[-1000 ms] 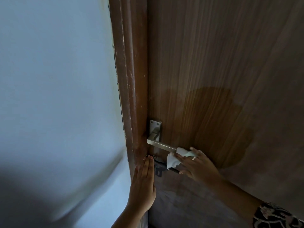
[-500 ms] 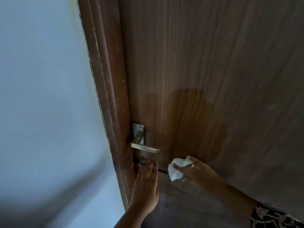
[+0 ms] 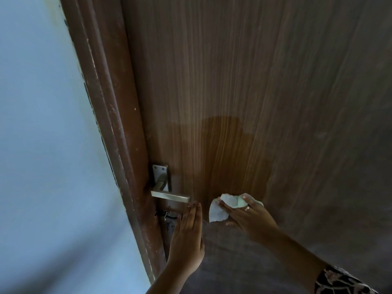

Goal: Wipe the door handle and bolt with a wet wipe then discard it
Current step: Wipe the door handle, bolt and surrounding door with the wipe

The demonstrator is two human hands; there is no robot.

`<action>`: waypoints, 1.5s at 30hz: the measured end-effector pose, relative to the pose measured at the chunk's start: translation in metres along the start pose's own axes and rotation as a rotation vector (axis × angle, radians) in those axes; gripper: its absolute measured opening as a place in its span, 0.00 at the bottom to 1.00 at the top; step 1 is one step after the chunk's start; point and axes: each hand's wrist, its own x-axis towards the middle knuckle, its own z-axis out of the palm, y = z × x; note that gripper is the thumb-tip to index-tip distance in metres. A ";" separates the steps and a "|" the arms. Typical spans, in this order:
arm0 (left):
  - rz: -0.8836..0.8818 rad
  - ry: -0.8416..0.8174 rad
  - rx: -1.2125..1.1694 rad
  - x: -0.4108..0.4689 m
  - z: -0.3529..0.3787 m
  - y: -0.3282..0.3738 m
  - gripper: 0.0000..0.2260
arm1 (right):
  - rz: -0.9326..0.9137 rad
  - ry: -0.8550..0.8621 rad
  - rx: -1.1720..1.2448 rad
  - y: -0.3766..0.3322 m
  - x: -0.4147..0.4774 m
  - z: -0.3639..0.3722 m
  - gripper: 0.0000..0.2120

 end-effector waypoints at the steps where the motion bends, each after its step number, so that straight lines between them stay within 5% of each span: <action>1: 0.004 -0.002 -0.001 0.000 0.000 0.000 0.34 | 0.028 0.065 0.024 0.003 0.001 -0.004 0.31; 6: -0.044 0.004 -0.010 0.001 0.000 -0.003 0.33 | 0.212 0.440 -0.049 0.011 0.037 -0.050 0.30; 11: -0.143 0.003 0.007 0.005 -0.004 -0.007 0.33 | 0.249 0.495 -0.085 -0.001 0.075 -0.074 0.32; 19: -0.226 0.054 0.015 0.000 -0.013 -0.016 0.31 | -0.010 0.021 0.118 -0.046 0.083 -0.025 0.37; 23: -0.264 0.064 -0.029 -0.008 -0.020 -0.021 0.31 | -0.224 -0.068 -0.006 -0.065 0.078 -0.004 0.37; 26: -0.333 0.048 -0.045 -0.014 -0.024 -0.031 0.30 | -0.174 -0.230 0.151 -0.077 0.067 0.011 0.40; 28: -0.398 0.065 -0.092 -0.017 -0.028 -0.038 0.28 | -0.191 -0.154 0.232 -0.086 0.062 0.017 0.36; 30: -0.437 0.083 -0.148 -0.020 -0.033 -0.043 0.25 | -0.114 -0.085 0.564 -0.102 0.061 0.013 0.31; 34: -0.515 0.104 -0.319 -0.026 -0.043 -0.054 0.17 | 0.526 -0.091 1.838 -0.131 0.053 -0.020 0.19; 36: -0.621 0.055 -0.515 -0.026 -0.049 -0.056 0.14 | 0.731 -0.055 2.247 -0.133 0.046 -0.022 0.16; 40: -0.734 -0.039 -0.858 -0.030 -0.067 -0.051 0.09 | 0.886 -0.094 2.604 -0.135 0.037 -0.032 0.20; 45: -0.739 -0.148 -1.125 -0.030 -0.080 -0.031 0.13 | 0.905 -0.063 2.746 -0.138 0.041 -0.028 0.24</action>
